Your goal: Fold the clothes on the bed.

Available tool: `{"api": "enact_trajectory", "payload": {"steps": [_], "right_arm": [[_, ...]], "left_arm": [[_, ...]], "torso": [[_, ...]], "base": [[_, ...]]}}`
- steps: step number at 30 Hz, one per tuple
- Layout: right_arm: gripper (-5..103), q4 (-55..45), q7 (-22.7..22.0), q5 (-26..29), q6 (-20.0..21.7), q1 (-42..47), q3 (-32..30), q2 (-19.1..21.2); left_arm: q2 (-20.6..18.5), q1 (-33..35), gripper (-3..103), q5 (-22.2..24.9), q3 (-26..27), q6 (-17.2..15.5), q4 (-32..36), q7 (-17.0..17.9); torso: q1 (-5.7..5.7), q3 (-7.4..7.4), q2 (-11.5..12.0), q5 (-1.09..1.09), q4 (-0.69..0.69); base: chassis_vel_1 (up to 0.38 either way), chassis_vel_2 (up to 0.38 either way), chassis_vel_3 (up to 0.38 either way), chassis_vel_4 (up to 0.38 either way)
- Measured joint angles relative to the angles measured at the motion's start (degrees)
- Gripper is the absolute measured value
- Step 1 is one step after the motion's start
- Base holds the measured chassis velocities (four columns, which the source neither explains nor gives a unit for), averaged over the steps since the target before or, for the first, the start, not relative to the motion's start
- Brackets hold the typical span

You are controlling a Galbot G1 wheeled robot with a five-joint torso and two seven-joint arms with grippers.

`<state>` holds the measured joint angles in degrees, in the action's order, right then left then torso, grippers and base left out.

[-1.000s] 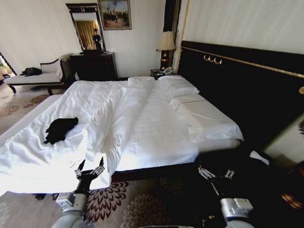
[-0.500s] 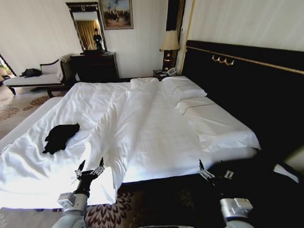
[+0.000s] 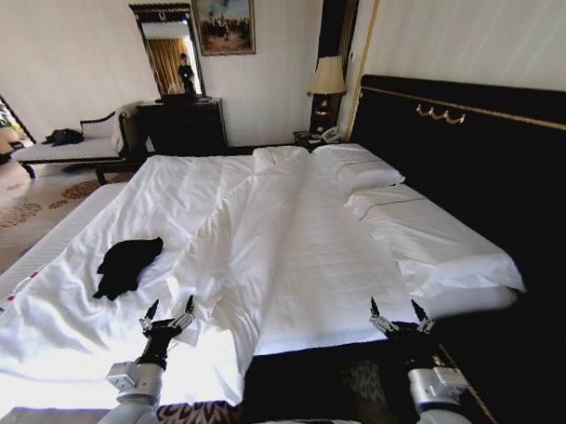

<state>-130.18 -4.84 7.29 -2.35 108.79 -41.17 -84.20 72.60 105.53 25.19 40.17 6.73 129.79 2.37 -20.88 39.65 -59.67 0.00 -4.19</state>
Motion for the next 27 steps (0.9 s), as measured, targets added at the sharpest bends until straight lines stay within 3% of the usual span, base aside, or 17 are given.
{"api": "enact_trajectory", "payload": {"steps": [1,3,6,12,19,27], "right_arm": [[100,0.0,0.0,0.0,0.0,0.0,0.0,0.0],[100,0.05,-0.01,0.08,0.01,0.02,-0.02,0.03],[100,0.14,-0.01,0.09,0.04,0.0,0.21,0.03],[100,0.17,-0.01,-0.08,0.21,-0.13,0.83,-0.19],[100,-0.1,-0.09,-0.03,0.2,0.21,0.11,-0.41],[100,-0.57,-0.24,-0.02,0.17,0.7,-0.41,-0.68]], "left_arm": [[0.0,0.0,100,0.0,0.0,0.0,0.0,0.0],[-0.34,1.03,100,2.86,0.78,4.59,2.83,-3.41],[-0.66,1.37,100,3.95,1.1,5.54,5.25,-4.54],[-1.52,2.5,100,3.39,2.24,5.55,8.38,-4.85],[-1.46,5.32,100,7.89,5.3,5.63,9.49,-4.67],[-1.29,5.57,100,8.02,5.86,5.66,8.88,-4.59]], "torso": [[0.0,0.0,0.0,0.0,0.0],[0.0,0.0,0.0,-0.01,0.0],[0.0,0.0,0.0,-0.02,0.0],[0.0,0.0,0.0,-0.01,-0.01],[0.0,0.0,0.0,-0.01,0.0],[0.0,0.0,0.0,-0.03,-0.01]], "base": [[0.084,0.26,-0.09,-0.247],[0.109,0.28,-0.107,-0.276],[0.117,0.283,-0.126,-0.28],[0.098,0.258,-0.097,-0.266],[0.076,0.238,-0.086,-0.262],[0.079,0.255,-0.083,-0.261]]}}
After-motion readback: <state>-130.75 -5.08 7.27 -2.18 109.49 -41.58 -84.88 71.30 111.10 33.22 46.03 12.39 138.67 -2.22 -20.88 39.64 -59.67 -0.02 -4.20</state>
